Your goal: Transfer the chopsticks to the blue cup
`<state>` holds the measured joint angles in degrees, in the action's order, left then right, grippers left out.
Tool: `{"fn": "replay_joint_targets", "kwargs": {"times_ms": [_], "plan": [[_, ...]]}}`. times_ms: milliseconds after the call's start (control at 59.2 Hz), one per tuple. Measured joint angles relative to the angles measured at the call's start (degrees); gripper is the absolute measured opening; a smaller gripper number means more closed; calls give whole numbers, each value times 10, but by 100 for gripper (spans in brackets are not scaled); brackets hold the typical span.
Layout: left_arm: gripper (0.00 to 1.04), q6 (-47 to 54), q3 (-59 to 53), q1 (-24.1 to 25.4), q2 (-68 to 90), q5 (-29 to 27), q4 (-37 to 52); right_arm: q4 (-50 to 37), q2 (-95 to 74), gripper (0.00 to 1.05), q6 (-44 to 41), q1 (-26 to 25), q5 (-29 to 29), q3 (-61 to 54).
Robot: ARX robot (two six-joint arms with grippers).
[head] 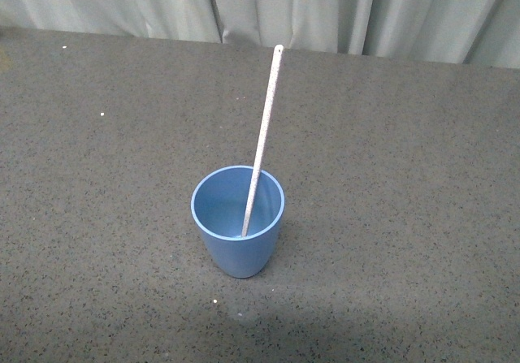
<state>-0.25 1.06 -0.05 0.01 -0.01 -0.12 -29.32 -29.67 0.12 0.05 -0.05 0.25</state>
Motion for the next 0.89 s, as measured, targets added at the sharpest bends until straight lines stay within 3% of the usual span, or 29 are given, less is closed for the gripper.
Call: {"fn": "replay_joint_targets", "kwargs": {"times_ms": [793, 895], "plan": [[98, 0, 0, 0, 0, 0, 0, 190, 196, 1, 0, 0, 0, 0], [98, 0, 0, 0, 0, 0, 0, 285, 270, 1, 0, 0, 0, 0]]}}
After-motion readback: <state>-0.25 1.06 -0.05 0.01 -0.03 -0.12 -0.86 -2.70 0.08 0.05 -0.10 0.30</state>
